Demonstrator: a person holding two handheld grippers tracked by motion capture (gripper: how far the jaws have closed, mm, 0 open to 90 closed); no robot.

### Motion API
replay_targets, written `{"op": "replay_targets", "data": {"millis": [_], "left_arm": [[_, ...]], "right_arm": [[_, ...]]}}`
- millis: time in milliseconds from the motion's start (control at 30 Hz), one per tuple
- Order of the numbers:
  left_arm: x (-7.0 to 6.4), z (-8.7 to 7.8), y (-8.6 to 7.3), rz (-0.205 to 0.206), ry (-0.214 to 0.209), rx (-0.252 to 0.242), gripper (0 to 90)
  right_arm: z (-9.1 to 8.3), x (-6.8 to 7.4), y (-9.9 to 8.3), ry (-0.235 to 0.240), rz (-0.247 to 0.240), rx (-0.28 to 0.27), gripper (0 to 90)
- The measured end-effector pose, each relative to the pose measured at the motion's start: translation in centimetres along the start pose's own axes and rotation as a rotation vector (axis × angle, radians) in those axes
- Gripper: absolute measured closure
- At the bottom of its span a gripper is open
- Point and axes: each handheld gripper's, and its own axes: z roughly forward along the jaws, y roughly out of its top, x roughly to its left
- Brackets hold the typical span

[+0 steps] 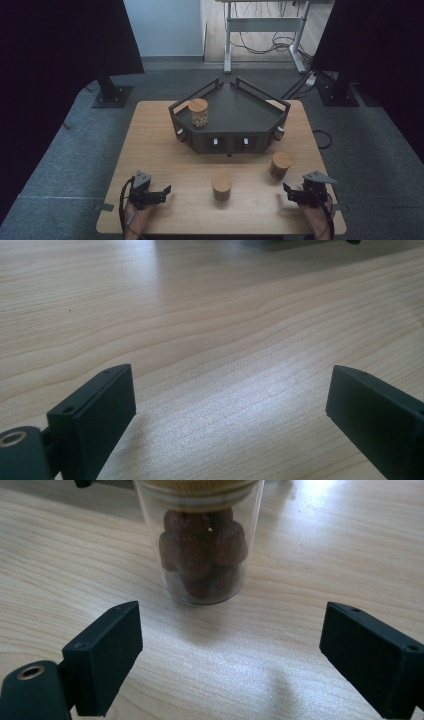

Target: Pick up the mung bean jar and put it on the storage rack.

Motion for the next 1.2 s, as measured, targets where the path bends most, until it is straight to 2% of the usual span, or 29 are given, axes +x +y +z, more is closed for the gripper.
{"op": "replay_targets", "data": {"millis": [500,833,967,1200], "left_arm": [[-0.1,0.5,0.1,0.022,0.018,0.062,5.5],[-0.2,0.9,0.1,0.022,0.029,0.11,5.5],[-0.3,1.0,0.2,0.027,0.036,0.114,5.6],[-0.8,1.2,0.2,0.063,0.064,0.134,4.8]], "right_arm": [[-0.7,0.5,0.7,0.002,-0.004,-0.026,9.6],[-1.3,0.7,1.1,0.011,-0.001,-0.039,9.4],[-1.5,0.8,1.3,0.015,-0.004,-0.051,9.1],[-2.0,1.3,1.9,0.022,-0.02,-0.073,8.5]]}}
